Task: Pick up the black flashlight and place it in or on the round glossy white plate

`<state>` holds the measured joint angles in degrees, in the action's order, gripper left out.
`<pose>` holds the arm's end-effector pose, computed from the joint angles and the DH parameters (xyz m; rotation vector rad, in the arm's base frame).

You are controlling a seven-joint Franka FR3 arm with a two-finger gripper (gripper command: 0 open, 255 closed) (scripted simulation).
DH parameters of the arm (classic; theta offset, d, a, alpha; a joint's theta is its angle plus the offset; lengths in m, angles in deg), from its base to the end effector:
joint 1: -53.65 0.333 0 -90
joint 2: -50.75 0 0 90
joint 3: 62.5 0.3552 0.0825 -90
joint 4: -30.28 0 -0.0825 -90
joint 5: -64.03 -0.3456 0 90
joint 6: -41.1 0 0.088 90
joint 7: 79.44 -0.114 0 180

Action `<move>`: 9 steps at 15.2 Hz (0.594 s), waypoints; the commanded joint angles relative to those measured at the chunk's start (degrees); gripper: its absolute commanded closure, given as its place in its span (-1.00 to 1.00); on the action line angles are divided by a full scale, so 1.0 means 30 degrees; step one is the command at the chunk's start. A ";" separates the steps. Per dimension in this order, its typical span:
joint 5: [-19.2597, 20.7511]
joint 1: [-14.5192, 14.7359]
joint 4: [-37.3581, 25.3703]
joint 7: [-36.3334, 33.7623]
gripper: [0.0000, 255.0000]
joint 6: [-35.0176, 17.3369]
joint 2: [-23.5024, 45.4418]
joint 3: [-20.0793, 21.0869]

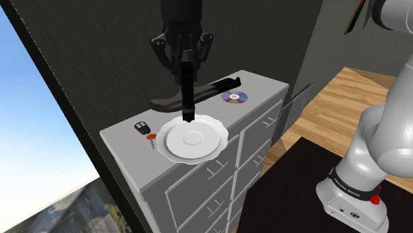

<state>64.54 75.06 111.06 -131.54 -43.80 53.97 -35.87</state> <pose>0.3588 0.3835 0.6916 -3.1125 0.1131 -0.0022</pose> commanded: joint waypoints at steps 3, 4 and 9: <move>-0.0210 -0.0115 0.1600 0.0162 1.00 -0.1210 -0.0449 -0.0080; -0.0255 -0.0135 0.1976 0.0196 1.00 -0.1496 -0.0549 -0.0096; -0.0456 -0.0214 0.3960 0.0357 1.00 -0.3080 -0.0993 -0.0163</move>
<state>63.22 74.40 121.76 -130.46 -51.90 51.08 -36.38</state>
